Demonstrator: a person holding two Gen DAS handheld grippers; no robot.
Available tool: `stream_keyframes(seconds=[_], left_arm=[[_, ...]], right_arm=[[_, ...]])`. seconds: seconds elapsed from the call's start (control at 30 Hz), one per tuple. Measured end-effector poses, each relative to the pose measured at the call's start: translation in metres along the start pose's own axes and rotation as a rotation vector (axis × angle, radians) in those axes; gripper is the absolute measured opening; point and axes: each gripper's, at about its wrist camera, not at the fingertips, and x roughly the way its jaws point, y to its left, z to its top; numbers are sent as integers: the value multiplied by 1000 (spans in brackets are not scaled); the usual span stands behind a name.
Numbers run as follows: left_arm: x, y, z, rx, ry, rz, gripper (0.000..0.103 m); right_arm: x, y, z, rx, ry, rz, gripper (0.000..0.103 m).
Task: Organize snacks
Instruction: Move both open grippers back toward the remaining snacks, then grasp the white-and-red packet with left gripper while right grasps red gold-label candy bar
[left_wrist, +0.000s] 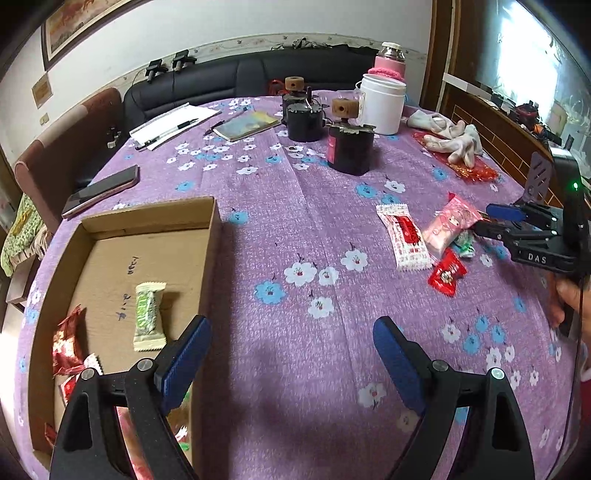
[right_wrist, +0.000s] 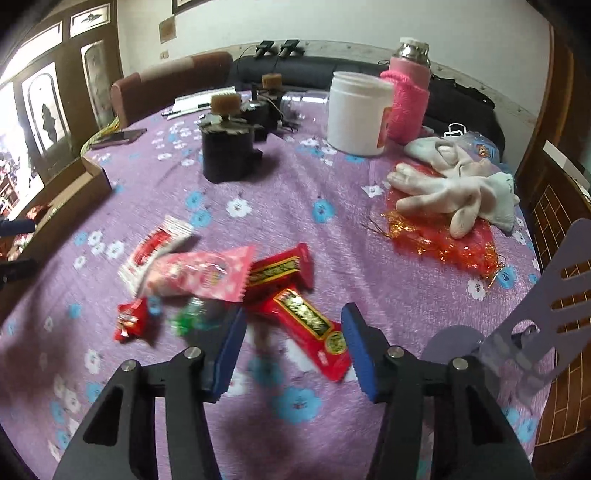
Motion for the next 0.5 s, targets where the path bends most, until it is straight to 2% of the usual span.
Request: stream_keyframes(seconds=[0.13, 0.23, 0.27, 0.37, 0.43, 0.5], left_arm=[[14, -6, 14, -21, 12, -13, 92], [27, -17, 27, -28, 22, -35, 92], [33, -23, 32, -30, 33, -41, 92], [46, -36, 44, -44, 38, -78, 92], [56, -45, 53, -48, 40, -75, 92], [65, -50, 61, -55, 45, -85, 92]], right_arm=[[11, 0, 1, -42, 37, -10, 52], [11, 3, 1, -51, 32, -21, 44], [10, 4, 1, -48, 29, -31, 38], [10, 5, 1, -31, 25, -39, 37], [10, 4, 1, -13, 23, -40, 35], [7, 4, 1, 14, 20, -43, 30]])
